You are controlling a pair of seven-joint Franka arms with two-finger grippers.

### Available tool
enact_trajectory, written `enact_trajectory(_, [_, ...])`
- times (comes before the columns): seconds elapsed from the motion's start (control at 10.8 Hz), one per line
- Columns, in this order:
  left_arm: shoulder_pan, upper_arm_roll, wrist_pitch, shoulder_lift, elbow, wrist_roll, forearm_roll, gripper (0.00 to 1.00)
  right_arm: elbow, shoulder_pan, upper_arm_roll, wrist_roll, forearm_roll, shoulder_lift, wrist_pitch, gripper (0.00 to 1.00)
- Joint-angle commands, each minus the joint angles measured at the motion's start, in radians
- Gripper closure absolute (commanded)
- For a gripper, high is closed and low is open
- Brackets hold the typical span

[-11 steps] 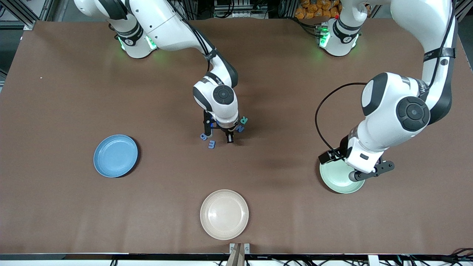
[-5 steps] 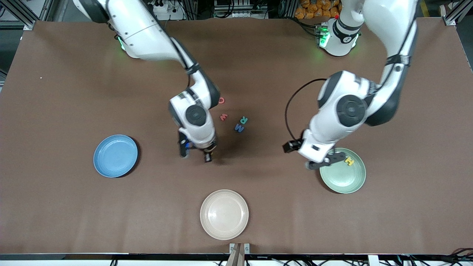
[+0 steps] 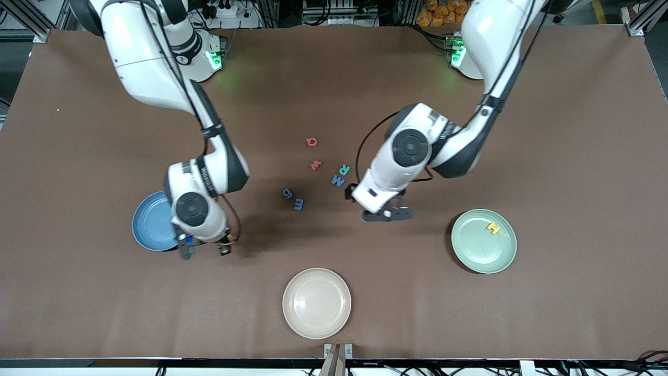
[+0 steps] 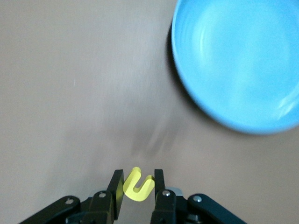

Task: Sort upper and lower case letters into plates
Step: 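Drop the u on the blue plate while the left gripper grasps the teal R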

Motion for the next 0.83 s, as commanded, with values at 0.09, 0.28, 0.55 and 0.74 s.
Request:
enact_trajectory(0.09, [-0.048, -0.043, 0.028, 0.053, -0.013, 0.180, 0.120, 0.00, -0.019, -0.136, -0.012, -0.281, 0.007, -0.126, -0.132, 1.00])
enact_trajectory(0.28, [-0.086, -0.051, 0.054, 0.056, -0.077, 0.229, 0.127, 0.00, -0.035, -0.175, -0.012, -0.354, 0.007, -0.141, -0.148, 1.00])
enact_trajectory(0.55, [-0.102, -0.066, 0.246, 0.042, -0.252, 0.229, 0.176, 0.00, -0.041, -0.209, -0.010, -0.400, 0.007, -0.138, -0.151, 0.01])
enact_trajectory(0.74, [-0.102, -0.068, 0.249, 0.044, -0.275, 0.228, 0.178, 0.00, -0.041, -0.206, -0.005, -0.401, 0.010, -0.134, -0.154, 0.00])
